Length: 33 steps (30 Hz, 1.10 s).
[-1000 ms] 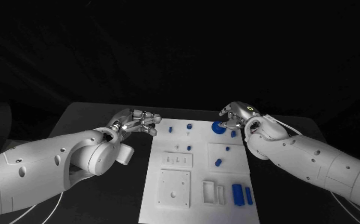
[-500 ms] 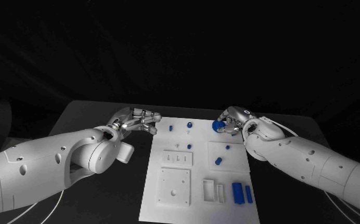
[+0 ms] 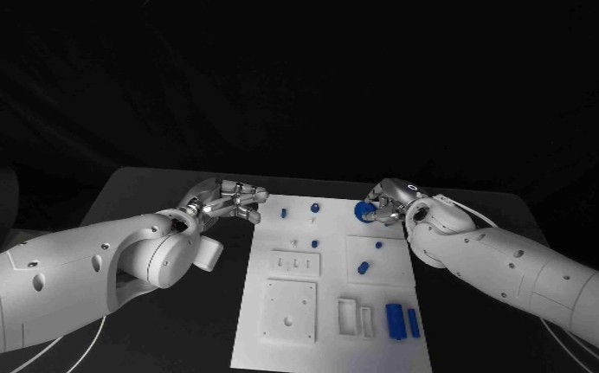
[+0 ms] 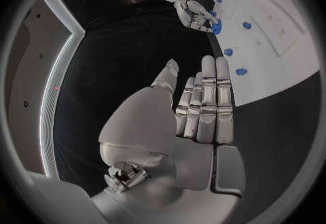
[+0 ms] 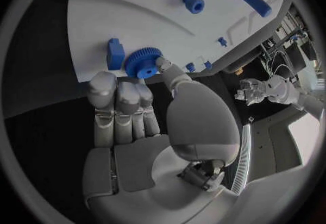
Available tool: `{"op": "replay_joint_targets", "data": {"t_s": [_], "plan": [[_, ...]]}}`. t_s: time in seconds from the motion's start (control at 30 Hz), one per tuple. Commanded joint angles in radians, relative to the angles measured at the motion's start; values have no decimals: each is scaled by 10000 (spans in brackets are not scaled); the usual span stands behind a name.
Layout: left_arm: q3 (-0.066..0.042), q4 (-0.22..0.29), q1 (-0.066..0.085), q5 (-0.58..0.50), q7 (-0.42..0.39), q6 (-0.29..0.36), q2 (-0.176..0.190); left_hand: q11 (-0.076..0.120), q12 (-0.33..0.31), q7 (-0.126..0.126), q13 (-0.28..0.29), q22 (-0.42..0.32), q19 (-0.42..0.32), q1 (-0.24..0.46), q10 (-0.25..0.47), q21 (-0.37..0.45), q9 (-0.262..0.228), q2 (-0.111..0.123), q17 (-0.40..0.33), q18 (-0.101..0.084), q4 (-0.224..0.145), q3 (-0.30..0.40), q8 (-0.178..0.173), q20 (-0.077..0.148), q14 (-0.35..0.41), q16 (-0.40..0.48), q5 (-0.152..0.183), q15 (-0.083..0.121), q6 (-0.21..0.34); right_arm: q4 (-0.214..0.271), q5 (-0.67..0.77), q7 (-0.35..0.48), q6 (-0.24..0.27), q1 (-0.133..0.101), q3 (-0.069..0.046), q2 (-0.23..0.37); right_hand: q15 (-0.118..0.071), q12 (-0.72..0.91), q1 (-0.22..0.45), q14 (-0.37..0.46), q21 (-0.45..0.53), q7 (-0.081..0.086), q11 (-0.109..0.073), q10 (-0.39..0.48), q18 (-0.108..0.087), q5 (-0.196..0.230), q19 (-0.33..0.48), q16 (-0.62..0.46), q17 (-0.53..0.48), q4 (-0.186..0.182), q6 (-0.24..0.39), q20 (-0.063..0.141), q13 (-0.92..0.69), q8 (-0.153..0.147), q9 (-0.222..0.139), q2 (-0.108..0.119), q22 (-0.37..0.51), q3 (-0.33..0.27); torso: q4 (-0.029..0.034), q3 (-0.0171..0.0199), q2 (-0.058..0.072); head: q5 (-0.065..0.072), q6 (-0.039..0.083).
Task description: Assemble the parts on the task board
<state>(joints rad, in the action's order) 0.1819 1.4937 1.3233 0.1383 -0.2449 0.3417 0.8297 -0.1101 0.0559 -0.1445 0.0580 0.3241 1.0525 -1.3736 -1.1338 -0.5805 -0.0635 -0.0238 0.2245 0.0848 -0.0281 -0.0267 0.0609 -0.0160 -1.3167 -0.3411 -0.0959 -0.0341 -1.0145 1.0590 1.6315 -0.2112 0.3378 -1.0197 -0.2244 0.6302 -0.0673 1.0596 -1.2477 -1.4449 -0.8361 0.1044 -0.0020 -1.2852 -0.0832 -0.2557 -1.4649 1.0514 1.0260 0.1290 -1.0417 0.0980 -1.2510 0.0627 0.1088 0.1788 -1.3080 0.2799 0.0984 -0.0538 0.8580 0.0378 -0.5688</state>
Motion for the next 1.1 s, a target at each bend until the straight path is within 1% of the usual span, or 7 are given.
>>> {"op": "replay_joint_targets", "data": {"t_s": [0.03, 0.5, 0.53, 0.73, 0.83, 0.97, 1.1], "plan": [[-8, 9, 8, -37, -65, -175, -25, 48, 29, 11, 15, -19, -60, 56, 50, -51, -15, -47, -3, -11, -24, 7, 34, 12, 31, -60, -69, 19, 79, -4, 71, -15, -84, 19, 9, -4, -15, 64, 70, -57, -12, -23, -4, -76, 46, -27, -543, -4, 27, -6, -50, -73, -27, 9, 1, -14, -861, 50, 16, -5, 8, 13, 14], [-7, -17, 7, -37, -33, -193, -28, 44, 29, 7, 15, -25, -73, 48, 63, -62, -15, -36, -3, -12, -28, 5, 33, 9, 42, -60, -68, 16, 86, 12, 167, -123, -200, 31, 9, 33, -21, 12, 32, -50, 33, -24, -4, -36, 46, -42, -561, -31, 56, -5, -60, -69, -11, 6, 0, 14, -951, 63, 22, -17, 8, 46, -27], [-6, -19, 6, -37, -31, -195, -28, 44, 29, 7, 15, -25, -73, 48, 63, -62, -15, -36, -3, -12, -28, 5, 33, 9, 42, -60, -68, 16, 86, 25, 212, -144, -216, 34, 9, 41, -27, 3, -1, -52, 37, -34, -14, -28, 47, -91, -561, -29, 63, 23, -111, -65, -7, 9, 11, 7, -959, 122, 23, -16, 10, 46, -32], [-5, -38, 4, -37, -21, -201, -31, 44, 29, 7, 15, -25, -73, 48, 63, -62, -15, -36, -3, -12, -28, 5, 33, 9, 42, -60, -68, 16, 86, 127, 550, -260, -303, 68, 9, 78, -58, -3, 68, -55, -29, -70, -58, -25, 75, -887, -576, -27, 119, 312, -349, -36, -19, 6, 19, 94, -1022, 780, 21, -14, 11, 63, -46], [-5, -44, 4, -37, -17, -204, -31, 44, 29, 7, 15, -25, -73, 48, 63, -62, -15, -36, -3, -12, -28, 5, 33, 9, 42, -60, -68, 16, 86, 178, 809, -358, -324, 89, 9, 87, -86, 23, 260, -59, -101, -109, -97, -57, 105, -1257, -578, -51, 152, 604, -569, -2, -53, 5, 21, 163, -1050, 1446, 26, -15, 15, 71, -49], [-5, -43, 4, -37, -10, -208, -27, 43, 30, 5, 15, -31, -86, 42, 69, -72, -16, -42, -3, -11, -30, 9, 35, 6, 52, -58, -72, 14, 90, 212, 979, -425, -301, 107, 9, 79, -108, 43, 320, -67, -174, -148, -129, -67, 122, -1427, -578, -50, 182, 708, -762, 19, -84, 4, 45, 158, -1067, 1752, 22, -14, 15, 74, -57], [-5, -37, 3, -37, 1, -206, -18, 43, 30, 5, 15, -31, -86, 42, 69, -72, -16, -42, -3, -11, -30, 9, 35, 6, 52, -58, -72, 14, 90, 283, 1113, -467, -166, 117, 10, 58, -121, 49, 366, -64, -225, -170, -142, -77, 131, -1432, -580, -59, 188, 699, -840, 31, -94, 7, 54, 140, -1076, 1789, 26, -11, 19, 84, -46]]}}
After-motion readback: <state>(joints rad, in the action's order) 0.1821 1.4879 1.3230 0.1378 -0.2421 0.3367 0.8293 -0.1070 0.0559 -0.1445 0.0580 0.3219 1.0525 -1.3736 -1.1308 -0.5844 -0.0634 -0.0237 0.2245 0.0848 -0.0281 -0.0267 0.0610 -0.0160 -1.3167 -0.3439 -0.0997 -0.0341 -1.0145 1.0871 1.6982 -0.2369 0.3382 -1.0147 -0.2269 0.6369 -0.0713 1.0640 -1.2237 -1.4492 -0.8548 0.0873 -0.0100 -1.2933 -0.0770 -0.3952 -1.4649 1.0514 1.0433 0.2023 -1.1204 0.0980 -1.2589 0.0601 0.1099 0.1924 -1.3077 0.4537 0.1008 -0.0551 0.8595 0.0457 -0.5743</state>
